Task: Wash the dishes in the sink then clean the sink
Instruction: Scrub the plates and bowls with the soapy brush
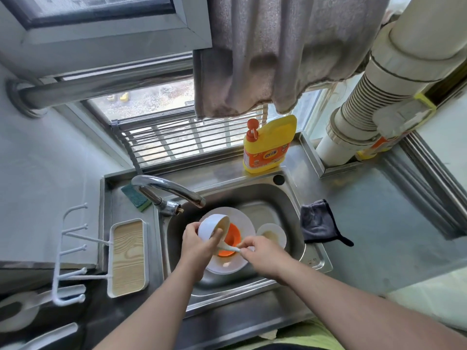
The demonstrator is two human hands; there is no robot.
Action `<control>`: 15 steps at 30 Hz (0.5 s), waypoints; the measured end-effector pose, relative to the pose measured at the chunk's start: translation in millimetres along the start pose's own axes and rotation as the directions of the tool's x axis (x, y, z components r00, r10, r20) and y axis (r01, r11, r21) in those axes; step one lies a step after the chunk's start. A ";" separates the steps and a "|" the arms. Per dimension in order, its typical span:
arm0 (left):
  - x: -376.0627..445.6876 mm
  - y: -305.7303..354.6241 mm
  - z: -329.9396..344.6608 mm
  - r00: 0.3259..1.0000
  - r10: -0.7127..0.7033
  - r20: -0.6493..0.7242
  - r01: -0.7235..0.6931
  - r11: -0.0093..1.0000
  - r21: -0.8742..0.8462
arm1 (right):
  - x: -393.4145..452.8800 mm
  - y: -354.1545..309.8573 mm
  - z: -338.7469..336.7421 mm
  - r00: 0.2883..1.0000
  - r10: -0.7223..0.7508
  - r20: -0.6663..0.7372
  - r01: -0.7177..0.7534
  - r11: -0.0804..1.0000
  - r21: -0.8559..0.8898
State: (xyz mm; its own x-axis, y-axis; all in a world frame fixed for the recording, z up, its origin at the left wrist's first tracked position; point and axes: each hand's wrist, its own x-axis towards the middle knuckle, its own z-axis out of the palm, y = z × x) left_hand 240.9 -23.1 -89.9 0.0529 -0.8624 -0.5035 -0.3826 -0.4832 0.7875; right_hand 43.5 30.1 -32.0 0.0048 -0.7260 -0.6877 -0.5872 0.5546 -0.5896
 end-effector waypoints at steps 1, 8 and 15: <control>0.8 -3.8 0.3 1.000 -0.006 -0.010 0.006 1.000 0.006 | -1.6 -1.9 4.5 0.999 0.012 0.040 -0.015 0.996 0.087; 3.2 -21.0 8.0 0.999 -0.023 -0.039 0.028 0.992 0.126 | 9.3 12.6 -8.6 0.999 0.028 -0.037 -0.039 0.934 -0.354; 0.3 -22.6 24.4 0.991 -0.095 -0.090 0.105 0.988 0.111 | 10.8 8.7 13.7 0.998 0.021 0.053 -0.014 0.992 -0.127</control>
State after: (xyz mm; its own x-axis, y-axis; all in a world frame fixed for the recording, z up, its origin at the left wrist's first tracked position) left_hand 227.1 -8.7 -116.5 0.1713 -0.8227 -0.5420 -0.4750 -0.5509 0.6862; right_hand 49.5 32.7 -50.4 0.0357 -0.6916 -0.7214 -0.6856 0.5082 -0.5212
